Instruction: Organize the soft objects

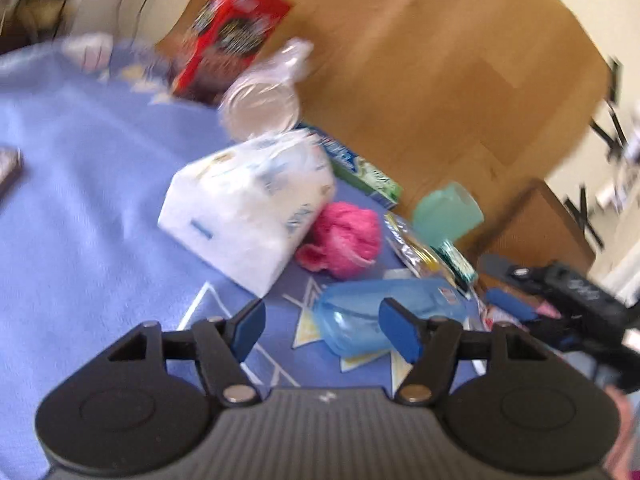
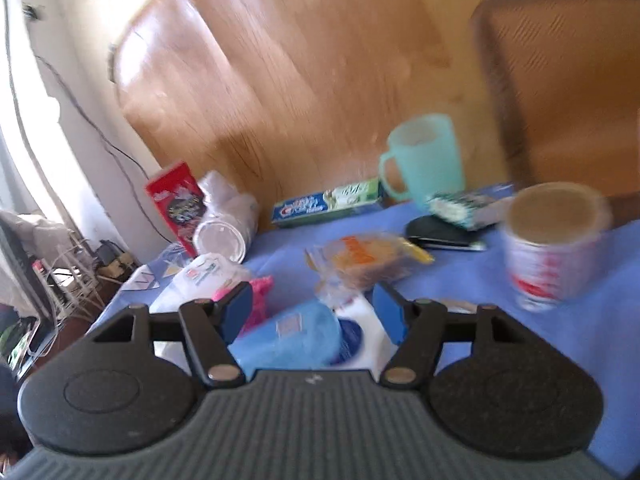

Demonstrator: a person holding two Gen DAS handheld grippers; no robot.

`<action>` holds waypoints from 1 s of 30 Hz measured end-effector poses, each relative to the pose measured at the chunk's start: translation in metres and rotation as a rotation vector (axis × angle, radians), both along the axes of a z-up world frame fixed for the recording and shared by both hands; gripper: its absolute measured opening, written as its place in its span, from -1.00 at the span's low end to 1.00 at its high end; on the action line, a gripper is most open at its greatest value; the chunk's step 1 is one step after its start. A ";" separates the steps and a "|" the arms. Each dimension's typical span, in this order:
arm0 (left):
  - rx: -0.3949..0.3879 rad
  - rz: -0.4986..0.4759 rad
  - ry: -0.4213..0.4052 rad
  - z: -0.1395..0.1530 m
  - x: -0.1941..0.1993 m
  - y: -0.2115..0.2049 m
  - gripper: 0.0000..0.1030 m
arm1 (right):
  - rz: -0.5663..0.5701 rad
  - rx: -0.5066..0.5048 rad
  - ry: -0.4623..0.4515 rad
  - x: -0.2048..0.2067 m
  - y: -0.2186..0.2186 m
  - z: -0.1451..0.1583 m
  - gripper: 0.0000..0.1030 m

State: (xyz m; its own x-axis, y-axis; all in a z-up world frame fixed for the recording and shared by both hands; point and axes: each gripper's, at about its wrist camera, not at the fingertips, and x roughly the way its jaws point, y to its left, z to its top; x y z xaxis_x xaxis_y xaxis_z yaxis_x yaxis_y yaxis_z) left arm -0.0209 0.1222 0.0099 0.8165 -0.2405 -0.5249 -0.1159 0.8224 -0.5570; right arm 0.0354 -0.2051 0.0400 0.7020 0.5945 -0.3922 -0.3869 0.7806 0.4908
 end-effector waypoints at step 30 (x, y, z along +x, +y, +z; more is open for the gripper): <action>0.035 -0.348 0.084 -0.004 -0.022 -0.088 -0.06 | 0.251 -0.415 -0.127 -0.133 0.036 -0.037 0.26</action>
